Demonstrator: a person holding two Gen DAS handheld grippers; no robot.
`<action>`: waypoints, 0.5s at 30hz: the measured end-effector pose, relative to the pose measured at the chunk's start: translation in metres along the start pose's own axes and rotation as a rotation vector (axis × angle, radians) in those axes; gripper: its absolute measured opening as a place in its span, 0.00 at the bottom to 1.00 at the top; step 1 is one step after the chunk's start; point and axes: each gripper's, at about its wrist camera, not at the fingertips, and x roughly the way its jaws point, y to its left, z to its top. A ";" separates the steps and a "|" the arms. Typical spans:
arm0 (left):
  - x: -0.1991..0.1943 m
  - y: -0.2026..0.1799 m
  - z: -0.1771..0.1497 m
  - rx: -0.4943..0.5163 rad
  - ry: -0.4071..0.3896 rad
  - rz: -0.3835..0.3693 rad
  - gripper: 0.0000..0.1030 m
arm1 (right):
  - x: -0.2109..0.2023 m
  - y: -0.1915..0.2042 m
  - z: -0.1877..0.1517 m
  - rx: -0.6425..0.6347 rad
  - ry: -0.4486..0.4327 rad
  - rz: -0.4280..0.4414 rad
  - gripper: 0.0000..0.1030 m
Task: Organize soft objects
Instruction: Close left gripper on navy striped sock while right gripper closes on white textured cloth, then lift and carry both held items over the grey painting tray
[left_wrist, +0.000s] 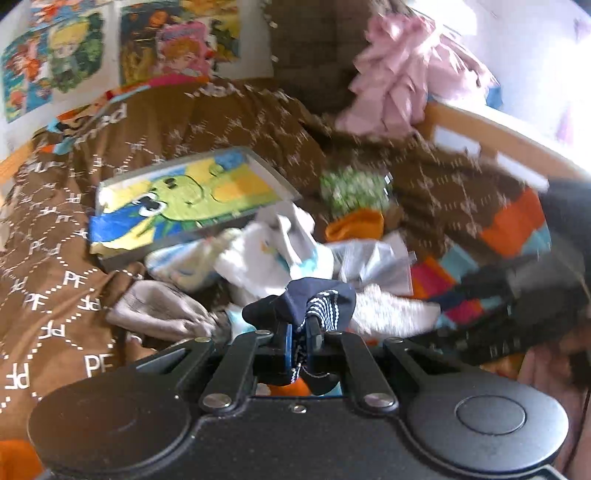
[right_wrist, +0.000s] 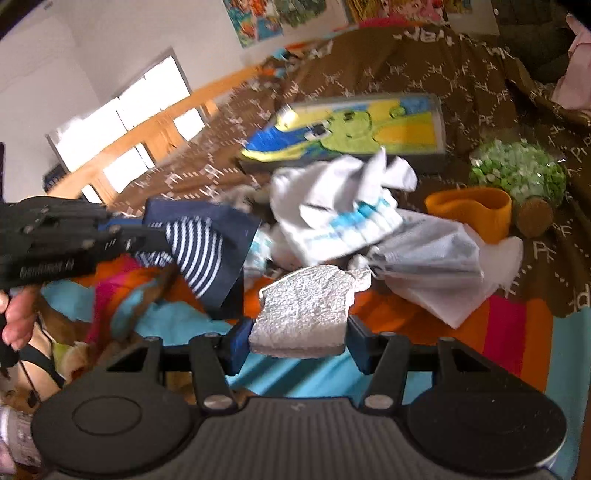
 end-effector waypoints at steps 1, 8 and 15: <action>-0.003 0.001 0.004 -0.018 -0.008 0.004 0.06 | -0.003 0.000 0.000 0.003 -0.015 0.018 0.57; -0.014 0.006 0.037 -0.077 -0.107 0.046 0.06 | -0.020 0.008 0.004 -0.036 -0.163 0.054 0.57; 0.000 0.017 0.070 -0.134 -0.200 0.094 0.06 | -0.016 -0.007 0.039 -0.028 -0.253 -0.003 0.57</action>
